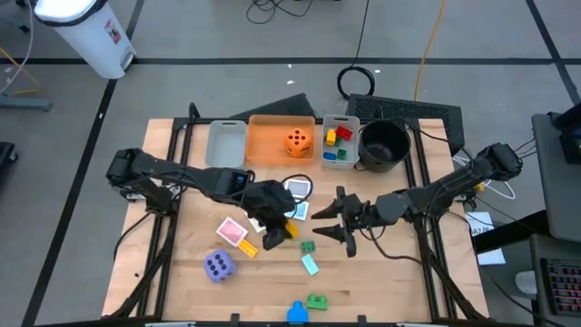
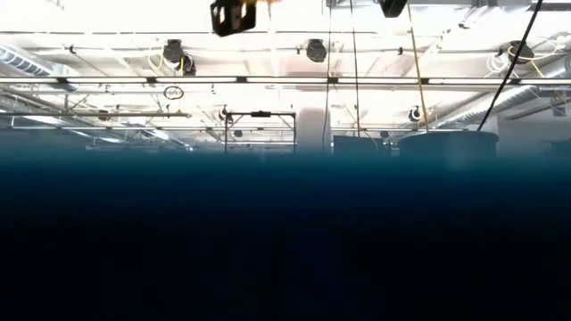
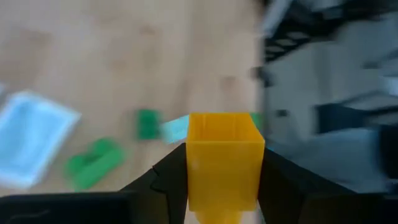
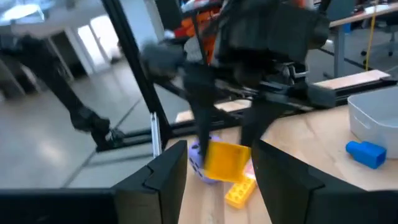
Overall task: Pick & Place Toys
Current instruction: Put the yellow game piece into the right gray bin
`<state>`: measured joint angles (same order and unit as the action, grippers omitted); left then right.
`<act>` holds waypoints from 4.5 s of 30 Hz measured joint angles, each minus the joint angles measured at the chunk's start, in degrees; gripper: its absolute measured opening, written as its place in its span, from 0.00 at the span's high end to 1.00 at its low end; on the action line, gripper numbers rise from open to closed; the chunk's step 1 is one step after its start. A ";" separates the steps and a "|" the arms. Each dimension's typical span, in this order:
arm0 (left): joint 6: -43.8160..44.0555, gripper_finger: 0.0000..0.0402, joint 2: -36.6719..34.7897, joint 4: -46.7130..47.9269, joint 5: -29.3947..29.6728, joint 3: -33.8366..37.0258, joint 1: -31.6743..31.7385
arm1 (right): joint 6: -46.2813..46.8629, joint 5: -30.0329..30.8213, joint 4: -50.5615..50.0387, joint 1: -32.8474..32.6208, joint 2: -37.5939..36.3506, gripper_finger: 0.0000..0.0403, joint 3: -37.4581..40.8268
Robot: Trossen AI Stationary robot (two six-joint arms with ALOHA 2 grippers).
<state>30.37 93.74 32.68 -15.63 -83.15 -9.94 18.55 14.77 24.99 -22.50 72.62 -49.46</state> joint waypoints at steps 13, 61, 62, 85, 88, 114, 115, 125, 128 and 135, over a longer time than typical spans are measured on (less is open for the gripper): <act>3.17 0.61 0.56 -13.82 -15.36 0.00 5.74 | -10.59 -1.53 -10.06 -1.57 0.38 0.58 -5.26; 12.37 0.58 4.56 -27.60 -28.65 -0.04 8.55 | -21.37 -3.28 -5.13 -0.52 1.16 0.93 -5.23; 12.44 0.58 4.56 -27.59 -28.56 -0.04 8.53 | -20.86 -3.28 -5.12 -0.52 1.16 0.94 -5.21; 13.76 0.57 4.02 -33.05 -32.35 0.04 12.85 | -19.45 -1.82 -2.54 -0.39 0.81 0.97 -5.28; 13.63 0.57 4.03 -33.50 -32.87 0.04 13.59 | -19.43 -1.47 -2.48 -0.37 0.63 0.97 -5.28; 15.09 0.57 -1.31 -45.83 -38.49 -0.04 28.93 | -10.83 4.61 -12.10 5.70 -3.74 0.98 -5.15; 14.80 0.57 -2.13 -45.69 -38.48 -0.04 29.68 | -10.30 4.65 -13.19 6.65 -4.49 0.98 -5.15; 7.64 0.57 -11.12 -41.26 -38.47 -0.04 33.65 | -11.68 -0.56 -22.50 23.40 -9.27 0.99 -8.64; 4.99 0.57 -13.56 -38.03 -38.56 -0.04 33.96 | -13.82 -3.10 -26.22 29.63 -7.91 0.99 -14.52; 1.82 0.57 -18.06 -32.68 -42.68 -0.04 34.58 | -19.09 -6.21 -44.69 41.88 0.31 1.00 -33.69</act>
<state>32.19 75.69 0.00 -58.31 -83.20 24.64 -0.54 8.56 -19.69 19.38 72.93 -83.15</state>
